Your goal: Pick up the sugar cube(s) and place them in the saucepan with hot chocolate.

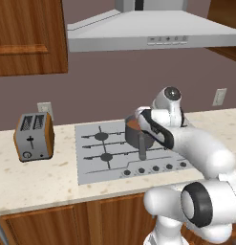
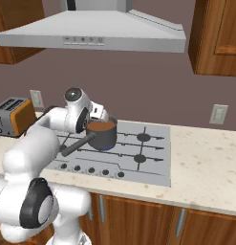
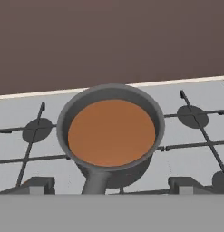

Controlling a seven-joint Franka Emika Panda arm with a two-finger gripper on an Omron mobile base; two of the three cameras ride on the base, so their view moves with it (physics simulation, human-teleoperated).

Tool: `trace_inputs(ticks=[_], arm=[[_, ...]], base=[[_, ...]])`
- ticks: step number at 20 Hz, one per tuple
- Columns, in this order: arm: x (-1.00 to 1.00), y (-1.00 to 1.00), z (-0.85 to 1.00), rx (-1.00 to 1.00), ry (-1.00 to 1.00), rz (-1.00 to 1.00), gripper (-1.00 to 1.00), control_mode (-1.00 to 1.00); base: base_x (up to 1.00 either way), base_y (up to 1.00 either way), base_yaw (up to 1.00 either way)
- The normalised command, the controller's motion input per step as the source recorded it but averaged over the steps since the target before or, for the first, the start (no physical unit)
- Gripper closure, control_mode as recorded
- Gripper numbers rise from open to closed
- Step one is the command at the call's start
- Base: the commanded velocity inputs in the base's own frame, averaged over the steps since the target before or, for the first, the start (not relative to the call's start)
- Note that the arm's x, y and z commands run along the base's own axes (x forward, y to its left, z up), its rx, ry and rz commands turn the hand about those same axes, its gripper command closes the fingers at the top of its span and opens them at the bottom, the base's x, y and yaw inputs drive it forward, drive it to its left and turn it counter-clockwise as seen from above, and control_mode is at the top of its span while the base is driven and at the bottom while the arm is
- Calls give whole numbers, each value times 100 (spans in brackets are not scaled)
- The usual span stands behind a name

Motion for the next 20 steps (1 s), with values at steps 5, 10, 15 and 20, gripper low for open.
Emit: trace_inputs(ticks=[5, 10, 15, 20], arm=[[-81, -5, 53, 7, -1, -1, -100, -100], [-74, -8, 26, 4, 0, -1, -100, -100], [-54, -15, 0, 4, 1, 0, -100, -100], [-17, -14, -2, 0, 12, 0, -100, -100]], base=[[0, 0, 0], [0, 0, 0], [0, 0, 0], [0, 0, 0]])
